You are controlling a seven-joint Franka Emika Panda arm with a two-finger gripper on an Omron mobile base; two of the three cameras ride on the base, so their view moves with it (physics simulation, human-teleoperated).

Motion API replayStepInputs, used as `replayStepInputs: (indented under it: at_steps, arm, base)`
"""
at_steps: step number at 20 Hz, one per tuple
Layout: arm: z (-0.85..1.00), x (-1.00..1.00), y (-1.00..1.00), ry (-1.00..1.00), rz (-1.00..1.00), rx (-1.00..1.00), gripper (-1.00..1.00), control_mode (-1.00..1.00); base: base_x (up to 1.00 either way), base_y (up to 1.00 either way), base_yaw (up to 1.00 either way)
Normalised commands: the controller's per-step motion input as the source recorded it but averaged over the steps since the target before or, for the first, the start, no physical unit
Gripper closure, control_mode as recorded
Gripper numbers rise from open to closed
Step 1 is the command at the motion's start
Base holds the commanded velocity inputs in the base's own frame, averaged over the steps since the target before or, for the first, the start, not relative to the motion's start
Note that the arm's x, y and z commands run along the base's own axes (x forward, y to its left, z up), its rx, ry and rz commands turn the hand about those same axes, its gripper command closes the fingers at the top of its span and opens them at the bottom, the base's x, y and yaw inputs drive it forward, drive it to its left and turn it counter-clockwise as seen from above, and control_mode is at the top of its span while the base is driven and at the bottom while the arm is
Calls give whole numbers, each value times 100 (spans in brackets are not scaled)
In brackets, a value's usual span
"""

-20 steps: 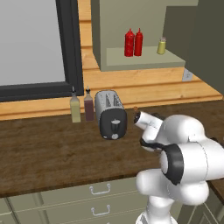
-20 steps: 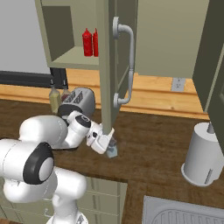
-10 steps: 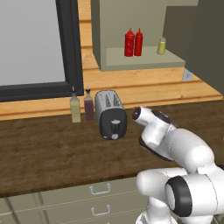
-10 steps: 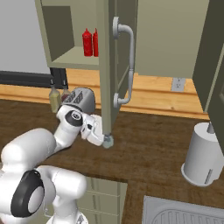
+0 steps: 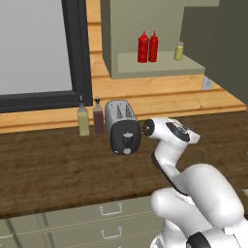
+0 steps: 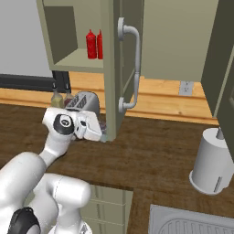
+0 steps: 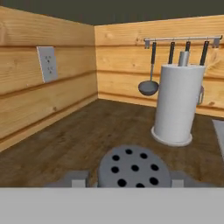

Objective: Put the shaker and condiment bottle from the counter next to their counterparts in the cabinet.

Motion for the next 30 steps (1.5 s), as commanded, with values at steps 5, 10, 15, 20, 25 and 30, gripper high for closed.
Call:
replayStepInputs:
  at_steps: [5,10,15,20,25,30]
  arm:
    - [59,-2,25,-15,32,-16,100,-100]
    - [74,-10,26,-19,26,-16,100,-100]
    - [76,-6,24,-16,22,-13,100,-100]
    - [80,0,20,-13,20,-13,100,-100]
    - [84,0,21,-10,17,-11,100,-100]
    - [89,0,20,-2,10,-4,100,-100]
  base:
    - [0,0,0]
    - [0,0,0]
    - [0,0,0]
    - [0,0,0]
    - [0,0,0]
    - [0,0,0]
